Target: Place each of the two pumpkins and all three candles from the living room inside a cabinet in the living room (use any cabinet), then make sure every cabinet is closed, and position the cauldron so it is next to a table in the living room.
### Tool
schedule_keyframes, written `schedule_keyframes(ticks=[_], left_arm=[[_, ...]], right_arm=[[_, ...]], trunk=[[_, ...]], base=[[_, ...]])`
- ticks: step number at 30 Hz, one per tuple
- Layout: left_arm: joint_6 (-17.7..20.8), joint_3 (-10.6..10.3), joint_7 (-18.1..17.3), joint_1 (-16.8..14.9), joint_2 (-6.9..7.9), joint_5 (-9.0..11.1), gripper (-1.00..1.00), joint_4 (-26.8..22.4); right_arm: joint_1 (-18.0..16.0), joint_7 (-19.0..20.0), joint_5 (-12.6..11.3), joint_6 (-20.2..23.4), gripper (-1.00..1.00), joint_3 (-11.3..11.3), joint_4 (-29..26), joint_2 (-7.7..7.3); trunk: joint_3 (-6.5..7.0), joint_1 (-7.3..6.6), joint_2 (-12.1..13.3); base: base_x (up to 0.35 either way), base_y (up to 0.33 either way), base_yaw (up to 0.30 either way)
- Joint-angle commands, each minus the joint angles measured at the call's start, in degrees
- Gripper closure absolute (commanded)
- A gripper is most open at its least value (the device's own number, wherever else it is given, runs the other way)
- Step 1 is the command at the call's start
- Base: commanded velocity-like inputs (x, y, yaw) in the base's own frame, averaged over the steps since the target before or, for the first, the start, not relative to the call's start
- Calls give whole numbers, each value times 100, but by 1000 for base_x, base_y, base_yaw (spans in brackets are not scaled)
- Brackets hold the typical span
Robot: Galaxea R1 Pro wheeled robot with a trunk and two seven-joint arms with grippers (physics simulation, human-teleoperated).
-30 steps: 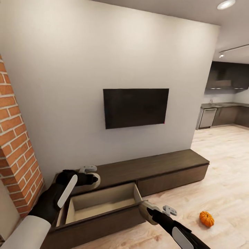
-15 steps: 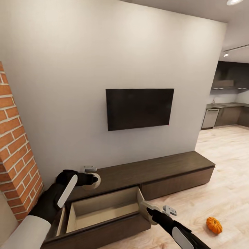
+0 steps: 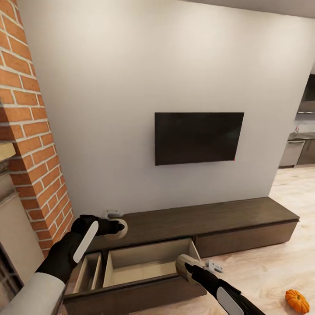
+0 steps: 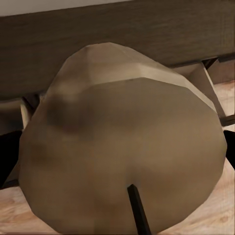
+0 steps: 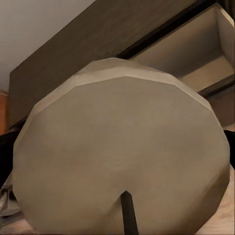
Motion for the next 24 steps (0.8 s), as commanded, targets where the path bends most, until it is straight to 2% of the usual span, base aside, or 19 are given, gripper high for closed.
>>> schedule_keyframes(ticks=[1, 8, 17, 24], left_arm=[[11, -15, 42, -4, -15, 44, 100, -3], [5, -15, 42, -3, -98, 17, 100, -3], [5, -7, 42, -3, -105, 12, 100, -3], [5, -15, 42, -3, -105, 12, 100, -3]], right_arm=[[-3, 1, -48, 6, 100, 26, -6, -7], [-3, -1, -49, 3, 100, 21, 0, -7], [-3, 11, -41, -10, 100, 18, -7, -7], [-3, 9, -40, -11, 100, 25, -7, -7]], trunk=[[-1, 2, -4], [-1, 2, -4], [-1, 2, -4], [-1, 2, -4]], base=[[0, 4, 275], [4, 1, 259], [139, 0, 47], [51, 0, 213]])
